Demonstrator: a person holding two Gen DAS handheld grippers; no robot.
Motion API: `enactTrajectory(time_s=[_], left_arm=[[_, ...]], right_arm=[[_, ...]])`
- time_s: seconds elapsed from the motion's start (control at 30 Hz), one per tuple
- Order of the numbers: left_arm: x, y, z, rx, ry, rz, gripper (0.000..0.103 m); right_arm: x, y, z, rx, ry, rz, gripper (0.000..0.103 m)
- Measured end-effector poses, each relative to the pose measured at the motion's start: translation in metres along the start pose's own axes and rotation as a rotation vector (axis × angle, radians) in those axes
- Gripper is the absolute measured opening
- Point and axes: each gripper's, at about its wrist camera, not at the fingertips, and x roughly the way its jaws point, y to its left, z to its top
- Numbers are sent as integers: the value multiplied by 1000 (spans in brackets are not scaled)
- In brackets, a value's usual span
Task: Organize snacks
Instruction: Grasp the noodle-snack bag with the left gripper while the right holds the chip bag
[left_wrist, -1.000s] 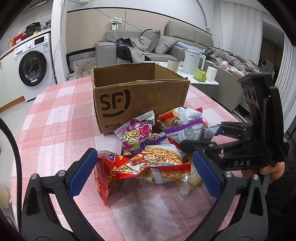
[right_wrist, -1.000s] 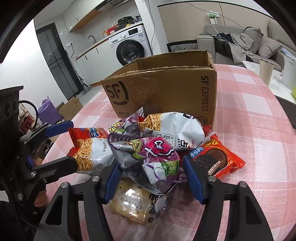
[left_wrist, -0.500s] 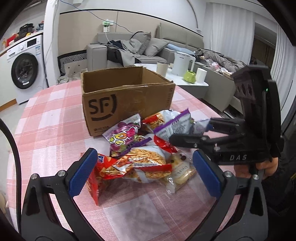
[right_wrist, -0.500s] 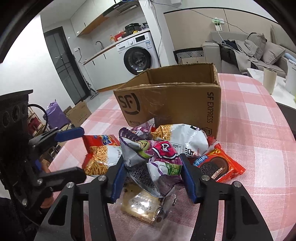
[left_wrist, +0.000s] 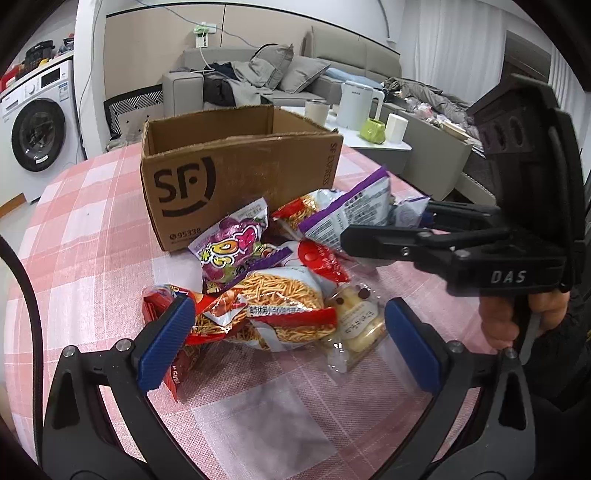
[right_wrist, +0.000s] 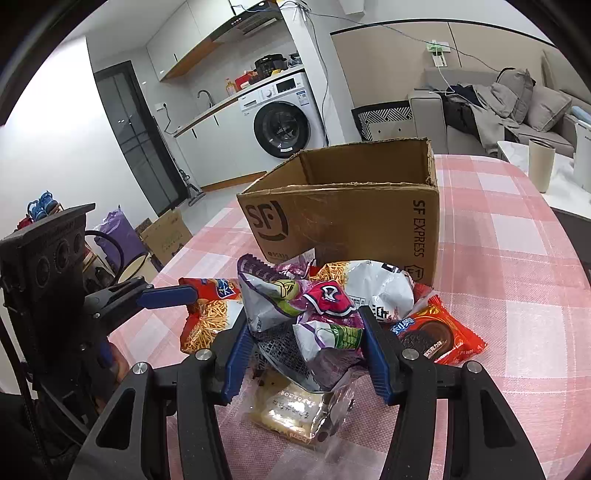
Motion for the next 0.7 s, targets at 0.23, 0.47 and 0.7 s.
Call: enactTrajectory(time_s=[0.23,0.47,0.7], left_arm=[[12,4,-1,-20,13,18,101],[21,4,-4,-16,33,41,97],[28,-3,-7,30,60,66,85]], right_arm=[[1,-1,0,5,3,4,56],[3,0,0,5,9,2,56],[5,0,0,7,15,2,56]])
